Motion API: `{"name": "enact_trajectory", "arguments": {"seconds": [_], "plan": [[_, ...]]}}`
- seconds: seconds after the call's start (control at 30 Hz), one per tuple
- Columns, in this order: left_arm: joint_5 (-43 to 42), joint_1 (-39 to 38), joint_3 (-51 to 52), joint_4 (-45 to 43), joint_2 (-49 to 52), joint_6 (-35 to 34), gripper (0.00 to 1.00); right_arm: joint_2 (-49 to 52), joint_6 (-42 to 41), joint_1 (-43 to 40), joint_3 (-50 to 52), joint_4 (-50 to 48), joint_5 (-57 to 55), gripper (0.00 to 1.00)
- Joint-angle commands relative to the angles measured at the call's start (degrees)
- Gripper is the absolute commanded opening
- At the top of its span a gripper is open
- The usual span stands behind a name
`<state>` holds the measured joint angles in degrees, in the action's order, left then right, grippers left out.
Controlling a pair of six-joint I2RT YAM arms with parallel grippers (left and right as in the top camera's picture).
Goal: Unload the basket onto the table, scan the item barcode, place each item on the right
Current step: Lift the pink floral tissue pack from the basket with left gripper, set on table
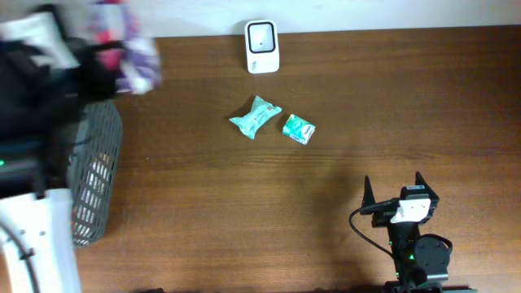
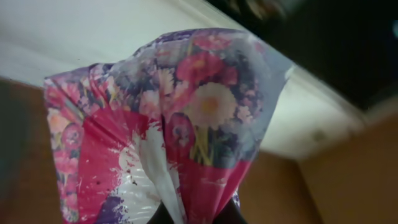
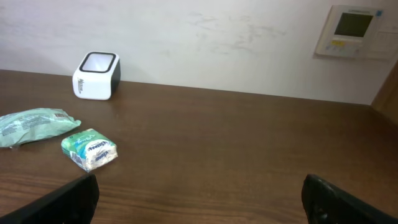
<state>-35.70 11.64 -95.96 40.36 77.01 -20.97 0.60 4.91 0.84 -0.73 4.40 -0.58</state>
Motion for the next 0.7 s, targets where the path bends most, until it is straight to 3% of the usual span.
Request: {"name": "enact_trajectory", "arguments": {"seconds": [0.0,0.07,0.1,0.17,0.47,0.57,0.67], "plan": [[9.6,-16.13,-0.42,4.26,2.45,10.69,0.0,-0.39,0.24,0.37,0.42,0.31,-0.11,0.99],[16.9,-22.23,-0.42,7.8,5.16,11.93,0.0,-0.39,0.22,0.37,0.42,0.31,-0.11,0.99],[17.77,-25.57,-0.42,8.17,7.93,15.76,0.0,-0.39,0.24,0.37,0.42,0.31,-0.11,0.99],[17.77,-27.43,-0.42,8.26,10.95,15.76,0.0,-0.39,0.24,0.37,0.42,0.28,-0.11,0.99],[17.75,-27.89,-0.39,14.51,28.17,15.93,0.0,-0.39,0.24,0.37,0.42,0.31,-0.11,0.99],[17.77,-27.89,-0.39,13.33,33.79,15.93,0.22,-0.39,0.24,0.37,0.42,0.31,-0.11,0.99],[18.88,-27.61,-0.94,12.39,35.32,15.93,0.76,-0.39,0.24,0.37,0.42,0.28,-0.11,0.99]]}}
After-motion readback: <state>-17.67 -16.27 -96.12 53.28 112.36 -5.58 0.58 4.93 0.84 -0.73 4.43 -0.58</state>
